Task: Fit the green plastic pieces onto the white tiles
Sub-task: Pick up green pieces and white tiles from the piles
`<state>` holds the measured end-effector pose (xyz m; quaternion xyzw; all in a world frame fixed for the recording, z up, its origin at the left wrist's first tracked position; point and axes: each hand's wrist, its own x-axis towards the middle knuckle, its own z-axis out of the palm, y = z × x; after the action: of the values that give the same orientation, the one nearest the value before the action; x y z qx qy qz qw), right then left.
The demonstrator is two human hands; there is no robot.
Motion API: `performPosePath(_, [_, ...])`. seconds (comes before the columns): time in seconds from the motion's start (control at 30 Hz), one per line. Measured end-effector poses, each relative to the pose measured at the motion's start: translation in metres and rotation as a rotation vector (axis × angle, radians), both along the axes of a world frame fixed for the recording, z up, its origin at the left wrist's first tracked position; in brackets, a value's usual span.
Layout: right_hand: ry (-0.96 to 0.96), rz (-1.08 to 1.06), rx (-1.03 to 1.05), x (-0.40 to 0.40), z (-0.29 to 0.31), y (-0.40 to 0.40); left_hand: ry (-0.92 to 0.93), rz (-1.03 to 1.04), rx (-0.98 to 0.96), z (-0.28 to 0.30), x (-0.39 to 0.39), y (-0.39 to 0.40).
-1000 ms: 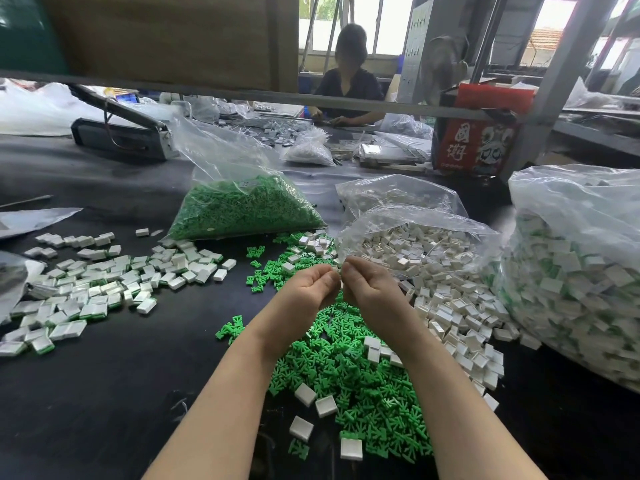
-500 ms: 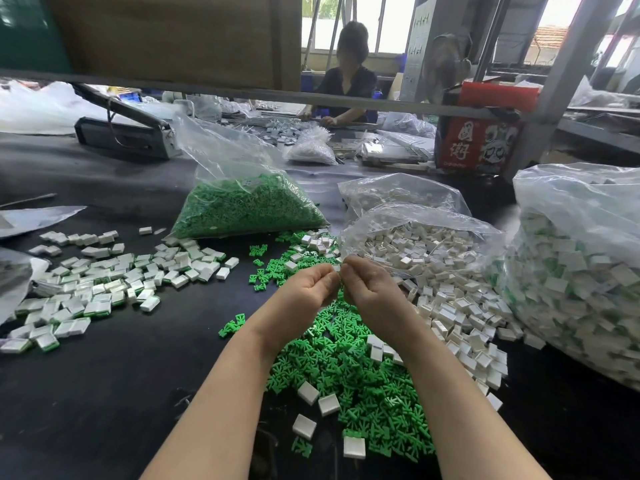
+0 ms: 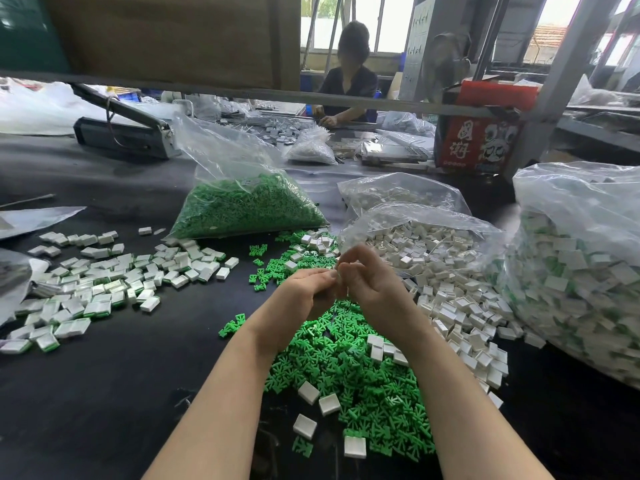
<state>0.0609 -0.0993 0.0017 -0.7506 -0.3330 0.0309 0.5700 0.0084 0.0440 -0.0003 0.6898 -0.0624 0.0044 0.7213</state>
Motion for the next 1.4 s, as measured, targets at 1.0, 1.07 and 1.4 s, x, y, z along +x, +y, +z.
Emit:
performPosePath(1.0, [0.012, -0.047, 0.001, 0.001, 0.0, 0.0, -0.022, -0.019, 0.074, -0.007, 0.004, 0.006])
performPosePath(1.07, [0.061, -0.045, -0.016, 0.002, -0.001, 0.001, -0.002, -0.039, 0.069, -0.01, 0.006, 0.006])
performPosePath(1.4, [0.152, 0.037, 0.003, -0.005, 0.003, 0.005, 0.042, -0.073, -0.001, -0.015, 0.008, 0.01])
